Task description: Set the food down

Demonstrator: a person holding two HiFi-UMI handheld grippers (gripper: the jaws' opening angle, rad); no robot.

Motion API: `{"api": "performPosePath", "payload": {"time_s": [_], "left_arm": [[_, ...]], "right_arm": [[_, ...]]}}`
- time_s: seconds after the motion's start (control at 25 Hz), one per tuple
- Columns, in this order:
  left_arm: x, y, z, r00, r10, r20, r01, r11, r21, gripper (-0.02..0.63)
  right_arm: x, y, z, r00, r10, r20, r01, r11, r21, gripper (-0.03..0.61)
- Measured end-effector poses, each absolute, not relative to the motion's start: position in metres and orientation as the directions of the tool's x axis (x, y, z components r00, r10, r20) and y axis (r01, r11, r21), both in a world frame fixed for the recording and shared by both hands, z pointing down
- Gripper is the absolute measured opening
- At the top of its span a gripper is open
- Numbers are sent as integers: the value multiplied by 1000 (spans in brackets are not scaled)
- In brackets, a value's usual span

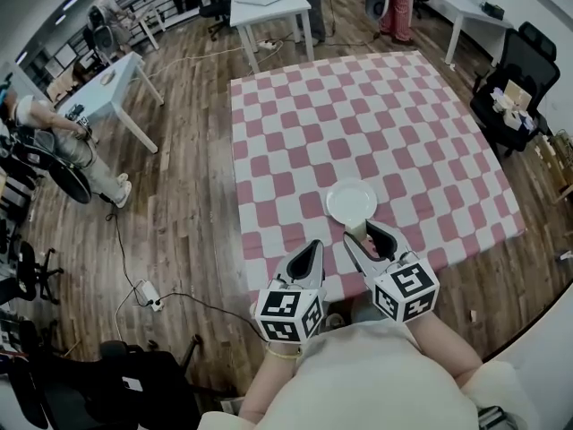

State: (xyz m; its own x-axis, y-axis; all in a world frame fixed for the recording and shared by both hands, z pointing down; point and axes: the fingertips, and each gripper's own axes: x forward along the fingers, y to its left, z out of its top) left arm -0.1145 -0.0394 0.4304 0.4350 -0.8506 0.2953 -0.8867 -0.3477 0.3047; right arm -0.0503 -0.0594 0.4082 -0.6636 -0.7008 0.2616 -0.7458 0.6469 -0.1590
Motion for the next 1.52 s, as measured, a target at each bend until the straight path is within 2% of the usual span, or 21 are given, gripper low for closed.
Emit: {"api": "performPosePath", "payload": {"time_s": [1.52], "left_arm": [[-127, -129, 472, 402, -835, 376, -899, -283, 333, 0]], "right_arm": [[-48, -164, 454, -655, -645, 394, -741, 650, -168, 169]]}}
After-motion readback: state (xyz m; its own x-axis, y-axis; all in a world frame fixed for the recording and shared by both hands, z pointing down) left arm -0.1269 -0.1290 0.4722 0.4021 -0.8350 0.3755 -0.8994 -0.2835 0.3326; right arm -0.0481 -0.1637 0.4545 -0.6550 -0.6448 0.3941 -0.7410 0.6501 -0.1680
